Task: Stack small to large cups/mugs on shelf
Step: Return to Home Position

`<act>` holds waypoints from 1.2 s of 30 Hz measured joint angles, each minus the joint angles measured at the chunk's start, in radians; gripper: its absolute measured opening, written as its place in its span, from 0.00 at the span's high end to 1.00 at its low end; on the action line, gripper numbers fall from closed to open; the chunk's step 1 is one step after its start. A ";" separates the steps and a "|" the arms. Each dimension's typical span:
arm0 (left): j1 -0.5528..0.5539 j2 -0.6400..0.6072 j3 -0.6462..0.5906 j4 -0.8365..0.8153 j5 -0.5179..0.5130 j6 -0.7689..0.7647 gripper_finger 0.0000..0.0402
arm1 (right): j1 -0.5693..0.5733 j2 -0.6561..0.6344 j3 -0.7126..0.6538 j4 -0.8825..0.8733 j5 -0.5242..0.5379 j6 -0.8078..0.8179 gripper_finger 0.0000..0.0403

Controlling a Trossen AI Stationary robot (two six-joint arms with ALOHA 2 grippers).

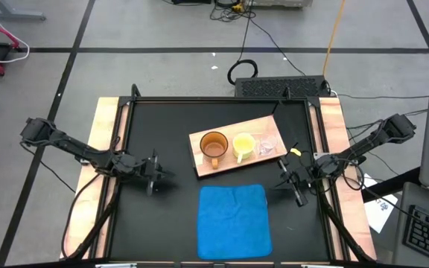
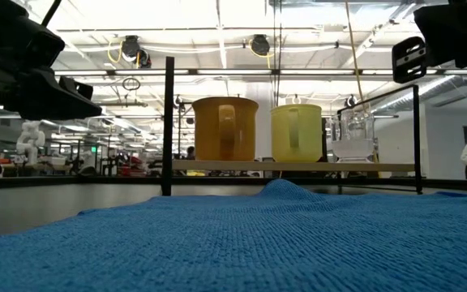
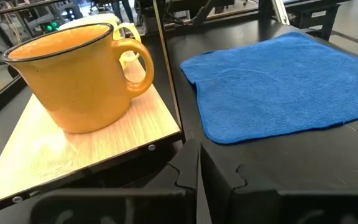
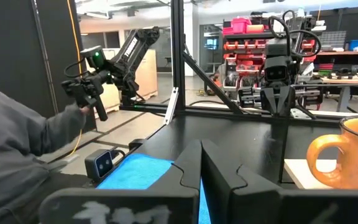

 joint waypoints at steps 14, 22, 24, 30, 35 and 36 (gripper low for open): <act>0.000 0.000 0.000 0.000 0.000 0.000 0.97 | 0.000 0.000 0.000 0.000 0.000 0.000 1.00; 0.000 0.000 0.000 0.000 0.000 0.001 0.98 | 0.000 0.000 0.000 0.000 0.000 0.000 1.00; 0.000 0.000 0.000 0.000 0.000 0.001 0.96 | 0.000 0.000 0.000 0.000 0.000 0.000 1.00; 0.000 0.000 0.000 0.000 0.000 0.001 0.93 | 0.000 0.000 0.000 0.000 0.000 0.000 1.00; 0.000 0.000 0.000 0.000 -0.001 0.001 0.96 | 0.000 0.000 0.000 0.000 0.000 0.000 1.00; 0.000 0.000 0.000 0.000 -0.001 0.001 0.97 | 0.000 0.000 0.000 0.000 0.000 0.000 1.00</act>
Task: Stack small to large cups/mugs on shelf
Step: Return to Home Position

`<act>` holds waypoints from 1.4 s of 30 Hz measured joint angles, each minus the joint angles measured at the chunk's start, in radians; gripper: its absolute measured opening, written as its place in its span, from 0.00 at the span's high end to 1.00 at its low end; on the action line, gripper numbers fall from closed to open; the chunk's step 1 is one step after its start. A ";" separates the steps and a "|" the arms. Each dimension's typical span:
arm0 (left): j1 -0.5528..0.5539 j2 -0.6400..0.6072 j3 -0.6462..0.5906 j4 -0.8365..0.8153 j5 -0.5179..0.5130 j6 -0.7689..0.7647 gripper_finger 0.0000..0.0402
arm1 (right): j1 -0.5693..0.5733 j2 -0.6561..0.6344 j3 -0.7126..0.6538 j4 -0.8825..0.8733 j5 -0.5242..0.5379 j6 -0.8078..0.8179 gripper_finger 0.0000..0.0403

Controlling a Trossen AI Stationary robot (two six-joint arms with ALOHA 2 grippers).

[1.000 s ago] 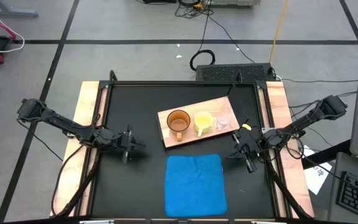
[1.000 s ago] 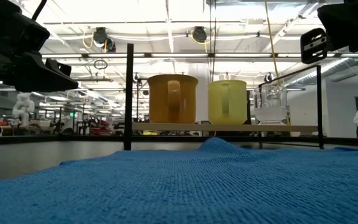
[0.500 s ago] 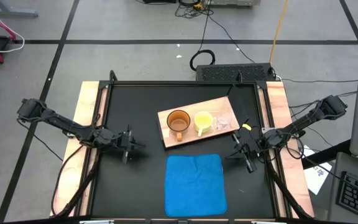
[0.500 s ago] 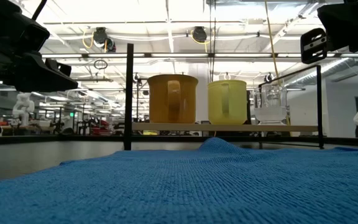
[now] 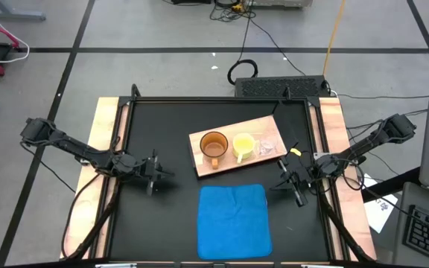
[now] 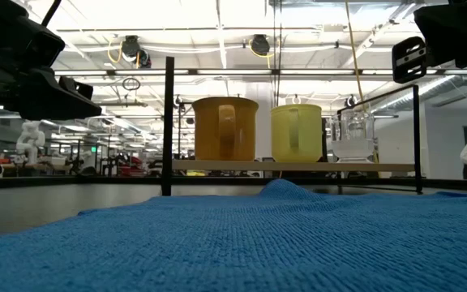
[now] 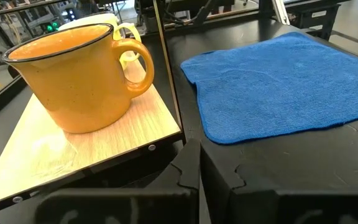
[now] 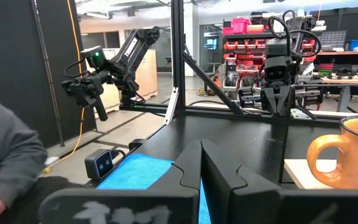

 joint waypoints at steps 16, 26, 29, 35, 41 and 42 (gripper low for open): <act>0.000 0.000 0.000 0.000 0.000 0.000 0.93 | 0.000 0.000 0.000 0.000 0.000 0.000 1.00; 0.000 0.000 0.000 0.000 0.000 0.000 0.99 | 0.000 0.000 0.000 0.000 0.000 0.000 1.00; 0.000 0.000 0.000 0.000 0.000 0.000 0.99 | 0.000 0.000 0.000 0.000 0.000 0.000 1.00; 0.000 0.000 0.000 0.000 0.000 0.000 0.94 | 0.000 0.000 0.000 0.000 0.000 0.000 1.00; 0.000 0.000 0.000 0.000 0.000 0.000 0.92 | 0.000 0.000 0.000 0.000 0.000 0.000 1.00; 0.000 0.000 0.000 0.000 0.000 0.000 0.92 | 0.000 0.000 0.000 0.000 0.000 0.000 1.00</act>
